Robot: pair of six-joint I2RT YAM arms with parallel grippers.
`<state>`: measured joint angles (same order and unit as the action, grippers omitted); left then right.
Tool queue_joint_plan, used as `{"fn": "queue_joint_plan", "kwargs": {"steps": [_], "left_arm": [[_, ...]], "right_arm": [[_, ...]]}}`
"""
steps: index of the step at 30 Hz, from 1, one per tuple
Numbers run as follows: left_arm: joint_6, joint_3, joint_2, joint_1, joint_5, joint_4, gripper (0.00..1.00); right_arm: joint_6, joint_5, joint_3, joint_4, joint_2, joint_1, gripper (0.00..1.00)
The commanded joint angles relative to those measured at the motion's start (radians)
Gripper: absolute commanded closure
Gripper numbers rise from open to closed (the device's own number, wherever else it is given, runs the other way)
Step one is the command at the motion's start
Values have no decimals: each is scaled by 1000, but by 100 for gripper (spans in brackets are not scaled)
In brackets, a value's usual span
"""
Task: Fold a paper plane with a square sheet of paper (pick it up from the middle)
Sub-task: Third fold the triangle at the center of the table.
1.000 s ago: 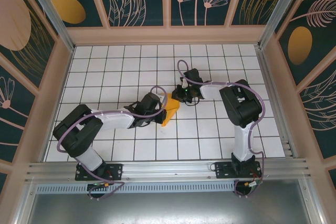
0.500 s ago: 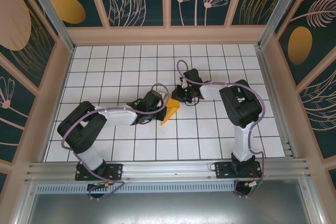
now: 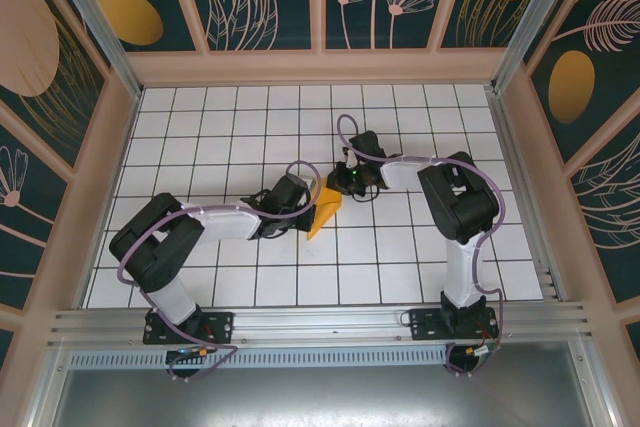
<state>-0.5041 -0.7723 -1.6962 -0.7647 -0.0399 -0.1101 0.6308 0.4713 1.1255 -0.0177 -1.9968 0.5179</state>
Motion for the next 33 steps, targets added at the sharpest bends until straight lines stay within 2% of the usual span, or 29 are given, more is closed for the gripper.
{"fn": "queue_joint_plan", "kwargs": {"steps": [1, 17, 25, 29, 33], "left_arm": [[3, -2, -12, 5, 15, -11, 100], [22, 2, -34, 5, 20, -31, 100], [-10, 48, -44, 6, 11, -55, 100], [-4, 52, -60, 7, -9, -62, 100], [1, 60, -67, 5, -10, -62, 100]], "right_arm": [[-3, -38, -27, -77, -55, 24, 88], [-3, -39, -38, -82, -55, 24, 88], [-5, -38, -30, -75, -45, 24, 87], [24, -21, -22, -15, 16, 24, 86], [44, -77, -21, 55, 181, 9, 83]]}}
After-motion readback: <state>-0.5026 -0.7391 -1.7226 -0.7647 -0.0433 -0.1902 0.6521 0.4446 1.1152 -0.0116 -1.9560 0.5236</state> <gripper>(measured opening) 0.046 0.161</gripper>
